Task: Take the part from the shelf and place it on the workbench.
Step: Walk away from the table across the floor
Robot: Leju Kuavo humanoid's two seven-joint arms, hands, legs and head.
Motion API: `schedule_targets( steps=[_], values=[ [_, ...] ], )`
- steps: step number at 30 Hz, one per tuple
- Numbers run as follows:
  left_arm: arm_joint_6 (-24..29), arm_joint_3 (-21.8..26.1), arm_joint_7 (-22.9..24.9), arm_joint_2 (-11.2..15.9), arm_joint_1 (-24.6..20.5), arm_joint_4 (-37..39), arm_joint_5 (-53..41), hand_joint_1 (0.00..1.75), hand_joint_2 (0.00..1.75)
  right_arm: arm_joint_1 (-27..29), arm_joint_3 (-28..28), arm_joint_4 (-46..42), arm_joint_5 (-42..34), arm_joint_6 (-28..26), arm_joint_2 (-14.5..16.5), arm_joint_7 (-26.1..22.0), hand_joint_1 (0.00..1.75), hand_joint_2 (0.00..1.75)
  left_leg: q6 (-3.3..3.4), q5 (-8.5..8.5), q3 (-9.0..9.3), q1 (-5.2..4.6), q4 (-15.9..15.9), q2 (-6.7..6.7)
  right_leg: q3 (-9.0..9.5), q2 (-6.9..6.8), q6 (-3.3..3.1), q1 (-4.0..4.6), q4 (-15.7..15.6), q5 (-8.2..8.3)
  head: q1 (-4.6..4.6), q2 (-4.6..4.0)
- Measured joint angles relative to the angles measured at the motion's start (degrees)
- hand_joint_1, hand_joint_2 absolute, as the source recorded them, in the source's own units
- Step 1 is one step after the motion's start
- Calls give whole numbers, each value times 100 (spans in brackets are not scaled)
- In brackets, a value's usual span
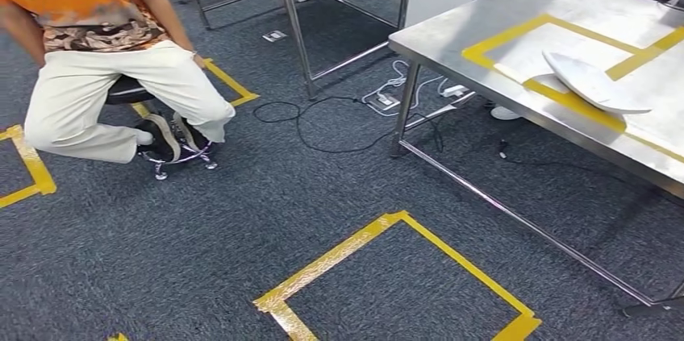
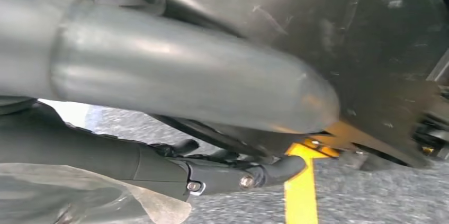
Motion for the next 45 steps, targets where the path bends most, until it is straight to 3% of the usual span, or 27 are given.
schedule_targets(
  steps=[1,3,5,6,8,9,10,12,14,15,17,19,21,22,23,24,26,28,30,32,34,36,38,39,41,43,45],
  values=[
    [-2,1,0,2,6,2,-4,0,0,-2,0,-1,4,1,4,-3,0,0,-36,22,-24,13,-4,-66,13,-70,-30,2,-7,12,1,0],
    [-6,1,1,6,11,5,-19,0,0,-10,-1,-2,22,2,13,2,0,0,-97,-48,-93,5,113,88,50,-233,-104,-6,-54,53,-19,0],
    [-13,1,3,8,6,7,-40,0,0,1,-2,-3,44,2,17,9,0,0,-150,-353,-329,2,640,438,74,-426,-163,-9,-85,69,-53,0],
    [-17,1,4,9,4,7,-52,0,0,9,-2,-3,50,2,17,12,0,0,-177,-539,-505,17,1031,544,75,-523,-179,-4,-86,62,-67,0],
    [-22,1,4,10,5,7,-71,0,0,18,-2,-3,60,2,15,20,0,0,-216,-713,-738,55,1577,602,81,-709,-184,3,-85,44,-67,0],
    [-23,1,4,11,6,7,-76,0,0,19,-2,-3,63,2,14,24,0,0,-226,-641,-709,70,1554,614,91,-789,-179,3,-85,32,-67,0],
    [-24,1,7,13,8,7,-79,0,0,19,-2,-4,68,2,12,27,0,0,-228,-474,-569,80,1307,645,109,-861,-168,3,-85,16,-67,0],
    [-19,1,7,16,16,8,-76,0,0,21,-1,-5,96,8,9,46,0,0,-207,-143,-159,57,531,880,141,-983,-122,17,-85,-28,-69,0],
    [-4,9,-31,26,21,9,-36,0,0,18,2,-7,156,18,8,101,0,0,-144,-70,66,7,68,1098,144,-1087,-59,53,-87,-74,-68,0],
    [-3,20,-58,36,29,9,-2,0,0,9,8,-7,195,24,8,136,0,0,-111,-110,77,-19,31,1114,148,-1143,-34,70,-100,-89,-61,0],
    [-22,52,-97,64,64,16,78,0,0,-20,40,-9,282,45,17,194,0,0,-33,-103,79,-9,-16,997,216,-1192,10,72,-118,-125,-44,0],
    [-46,80,-105,91,90,23,131,0,0,-40,76,-12,339,63,28,209,0,0,52,-62,89,16,-65,869,127,-929,47,50,130,-301,-21,0],
    [-59,97,-108,106,94,24,134,0,0,-60,88,-15,356,68,30,194,0,0,105,-43,85,23,-81,739,-248,-615,61,35,844,-624,2,0],
    [-65,103,-109,110,94,25,115,0,0,-73,90,-16,357,69,30,186,0,0,116,-46,84,18,-80,664,-468,-561,64,37,1240,-748,2,0],
    [-73,107,-109,113,96,26,84,0,0,-85,90,-17,355,73,29,183,0,0,121,-49,89,13,-79,583,-637,-539,65,40,1505,-779,0,0],
    [-83,110,-106,116,98,27,42,0,0,-94,90,-18,351,77,29,186,0,0,124,-52,97,9,-76,496,-715,-526,64,41,1561,-690,-1,0],
    [-97,112,-97,123,98,28,-39,0,0,-95,90,-20,342,96,29,197,0,0,116,-61,116,10,-61,314,-577,-454,52,32,1046,-243,0,0],
    [-103,110,-90,127,89,28,-87,0,0,-82,90,-20,339,116,30,204,0,0,79,-77,100,2,-19,157,-316,-216,40,2,352,75,-3,0],
    [-100,110,-90,131,89,29,-102,0,0,-73,89,-21,339,128,31,198,0,0,17,-67,45,5,10,41,-191,-78,12,-9,79,102,-7,0],
    [-97,110,-90,140,103,33,-93,0,0,-78,88,-22,339,140,34,193,0,0,-48,-49,4,22,14,-19,-154,-176,-55,-2,39,121,-8,0],
    [-96,110,-90,149,105,38,-84,0,0,-77,87,-23,339,149,39,193,0,0,-108,-175,-82,17,204,187,-124,-318,-132,-11,2,142,-33,0],
    [-97,110,-90,150,97,39,-83,0,0,-56,87,-23,339,150,38,193,0,0,-165,-494,-338,21,790,480,-98,-486,-181,-4,-16,132,-59,0],
    [-98,110,-90,151,95,39,-83,0,0,-36,86,-24,343,151,31,197,0,0,-207,-738,-613,53,1415,568,-81,-663,-200,10,-15,110,-61,0],
    [-98,110,-90,151,97,39,-83,0,0,-32,85,-25,347,150,27,202,0,0,-220,-727,-648,69,1516,585,-71,-748,-202,14,-14,97,-61,0],
    [-95,110,-90,153,98,40,-86,0,0,-25,84,-28,361,149,22,211,0,0,-226,-428,-419,90,1104,670,-31,-897,-187,18,-13,65,-61,0],
    [-91,110,-90,155,104,41,-100,0,0,-14,83,-34,381,149,20,220,0,0,-195,-166,-57,59,396,937,7,-1009,-136,40,-9,17,-66,0],
    [-87,110,-90,155,110,42,-119,0,0,-4,83,-38,393,148,16,225,0,0,-118,-144,81,9,84,1107,30,-1111,-63,73,-15,-21,-64,0]
  ],
)
